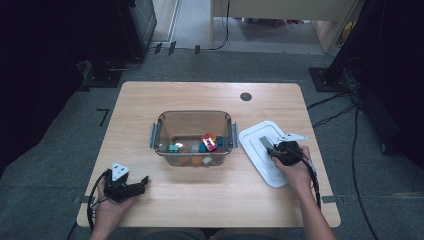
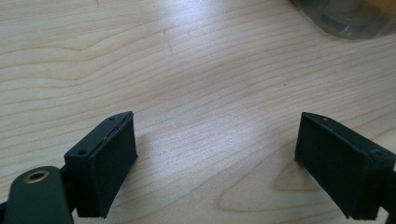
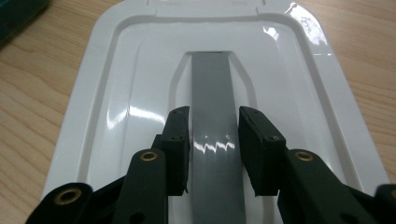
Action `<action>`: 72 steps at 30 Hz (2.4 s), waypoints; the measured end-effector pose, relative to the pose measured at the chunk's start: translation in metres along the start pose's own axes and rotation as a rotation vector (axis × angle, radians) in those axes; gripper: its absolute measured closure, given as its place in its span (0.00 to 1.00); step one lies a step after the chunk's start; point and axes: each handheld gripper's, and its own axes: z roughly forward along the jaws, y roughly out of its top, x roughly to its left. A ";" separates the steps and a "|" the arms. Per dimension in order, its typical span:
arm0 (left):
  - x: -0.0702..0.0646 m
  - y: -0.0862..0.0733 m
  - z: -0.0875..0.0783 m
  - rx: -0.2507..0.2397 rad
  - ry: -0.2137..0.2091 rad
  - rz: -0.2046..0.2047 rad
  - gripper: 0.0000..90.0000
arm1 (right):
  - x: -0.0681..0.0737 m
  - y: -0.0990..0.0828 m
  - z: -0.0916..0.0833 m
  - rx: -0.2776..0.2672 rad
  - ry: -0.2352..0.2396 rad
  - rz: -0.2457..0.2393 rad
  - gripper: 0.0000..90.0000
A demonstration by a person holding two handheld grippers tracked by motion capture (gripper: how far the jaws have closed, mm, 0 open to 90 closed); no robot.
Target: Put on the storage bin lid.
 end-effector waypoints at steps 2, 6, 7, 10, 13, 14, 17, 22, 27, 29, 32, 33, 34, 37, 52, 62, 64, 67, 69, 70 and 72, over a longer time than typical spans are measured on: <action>0.000 0.000 0.000 0.000 0.000 0.000 0.14 | 0.002 -0.001 0.000 -0.016 -0.018 -0.002 0.75; 0.000 0.000 0.000 0.000 0.000 0.000 0.14 | 0.000 -0.001 0.000 -0.023 -0.013 -0.003 0.76; 0.000 0.000 0.000 -0.001 0.000 0.000 0.14 | -0.001 -0.001 -0.001 -0.023 -0.018 -0.003 0.76; 0.000 0.000 0.000 0.000 0.001 -0.001 0.14 | -0.006 0.001 -0.007 -0.045 -0.014 0.025 0.76; 0.000 0.000 0.000 0.000 0.001 -0.001 0.14 | -0.011 0.005 -0.014 -0.062 -0.010 0.036 0.76; 0.000 0.000 0.000 0.000 0.001 -0.002 0.14 | -0.011 0.007 -0.016 -0.064 -0.011 0.031 0.76; 0.000 0.000 0.000 0.001 0.001 -0.001 0.14 | -0.014 0.015 -0.025 -0.071 -0.003 0.006 0.76; 0.000 0.000 0.000 0.000 0.001 -0.002 0.14 | -0.014 0.035 -0.041 -0.093 0.003 -0.021 0.76; 0.000 0.000 0.000 0.000 0.001 -0.002 0.14 | -0.008 0.056 -0.055 -0.114 0.010 -0.058 0.76; 0.000 0.000 0.000 0.000 0.001 -0.002 0.14 | -0.005 0.065 -0.060 -0.125 0.015 -0.068 0.76; 0.000 0.000 0.000 0.000 0.002 -0.003 0.14 | -0.001 0.079 -0.064 -0.139 0.031 -0.079 0.76; 0.000 0.000 0.000 0.000 0.003 -0.004 0.14 | 0.002 0.084 -0.065 -0.141 0.038 -0.089 0.76; 0.000 0.000 0.000 0.000 0.003 -0.003 0.14 | 0.006 0.089 -0.065 -0.141 0.045 -0.098 0.76; 0.000 0.000 0.000 0.000 0.003 -0.003 0.14 | 0.021 0.103 -0.065 -0.143 0.083 -0.133 0.76; 0.000 0.000 0.000 0.000 0.003 -0.003 0.14 | 0.126 0.147 -0.025 -0.131 0.368 -0.352 0.76; 0.000 0.000 0.000 0.000 0.002 -0.004 0.14 | 0.167 0.162 -0.007 -0.099 0.468 -0.471 0.76; 0.000 0.000 0.000 0.000 0.003 -0.003 0.14 | 0.172 0.164 -0.005 -0.097 0.483 -0.494 0.76; 0.000 0.000 0.000 0.000 0.003 -0.004 0.14 | 0.176 0.166 -0.002 -0.100 0.497 -0.493 0.75; 0.000 0.000 0.000 -0.001 0.002 -0.005 0.14 | 0.177 0.167 0.000 -0.103 0.501 -0.478 0.75; 0.000 0.000 0.000 -0.002 0.002 -0.006 0.14 | 0.177 0.167 -0.001 -0.103 0.499 -0.473 0.72; 0.001 0.000 -0.001 -0.004 -0.001 -0.009 0.15 | 0.175 0.166 -0.005 -0.124 0.495 -0.448 0.68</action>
